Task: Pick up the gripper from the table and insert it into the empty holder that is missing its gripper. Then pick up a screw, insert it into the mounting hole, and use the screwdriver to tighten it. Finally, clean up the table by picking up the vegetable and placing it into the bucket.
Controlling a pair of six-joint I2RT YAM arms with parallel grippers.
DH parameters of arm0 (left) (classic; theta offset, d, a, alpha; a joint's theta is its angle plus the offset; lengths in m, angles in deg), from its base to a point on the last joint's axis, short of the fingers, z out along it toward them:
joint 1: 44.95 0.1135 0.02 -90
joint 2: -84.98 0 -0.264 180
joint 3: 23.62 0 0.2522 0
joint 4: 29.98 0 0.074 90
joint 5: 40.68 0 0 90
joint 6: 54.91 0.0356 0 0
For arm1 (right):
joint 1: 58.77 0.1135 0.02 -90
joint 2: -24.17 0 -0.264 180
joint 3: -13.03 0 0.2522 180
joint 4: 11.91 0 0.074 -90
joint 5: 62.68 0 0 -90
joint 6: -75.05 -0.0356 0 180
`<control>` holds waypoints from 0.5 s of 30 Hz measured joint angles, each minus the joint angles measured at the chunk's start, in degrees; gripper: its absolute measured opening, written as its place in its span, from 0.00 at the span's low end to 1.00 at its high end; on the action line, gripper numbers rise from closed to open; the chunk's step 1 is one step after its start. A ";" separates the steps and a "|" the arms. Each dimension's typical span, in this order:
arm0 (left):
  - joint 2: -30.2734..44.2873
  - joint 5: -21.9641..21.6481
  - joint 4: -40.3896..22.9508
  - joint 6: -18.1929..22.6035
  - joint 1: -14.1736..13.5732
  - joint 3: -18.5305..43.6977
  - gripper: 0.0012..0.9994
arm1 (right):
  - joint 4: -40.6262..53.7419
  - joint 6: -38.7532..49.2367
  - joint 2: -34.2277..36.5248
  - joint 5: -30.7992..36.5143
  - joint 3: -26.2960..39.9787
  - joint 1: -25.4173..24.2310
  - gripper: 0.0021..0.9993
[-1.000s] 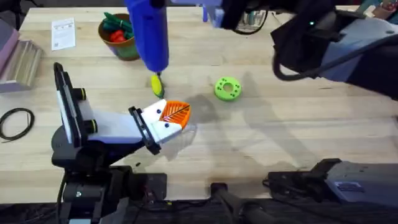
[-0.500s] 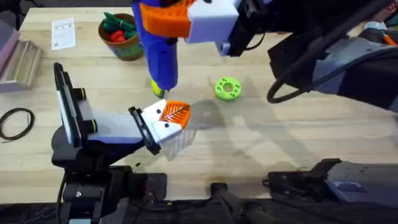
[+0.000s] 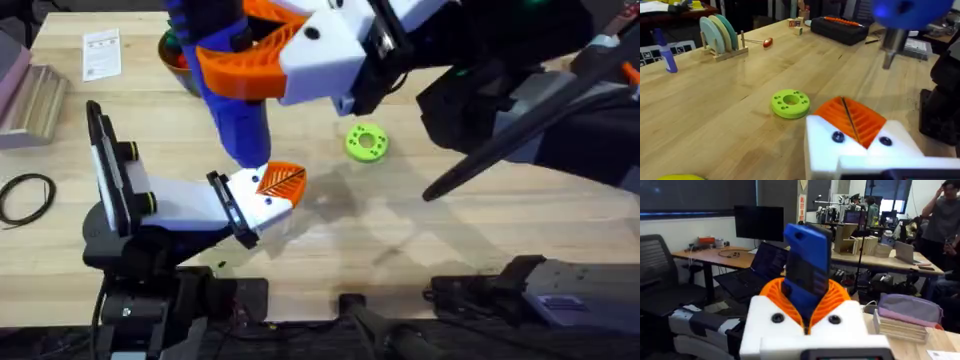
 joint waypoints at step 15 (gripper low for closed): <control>0.02 0.00 0.00 0.00 0.00 0.00 0.01 | 0.11 3.43 3.71 -0.26 0.00 1.68 0.02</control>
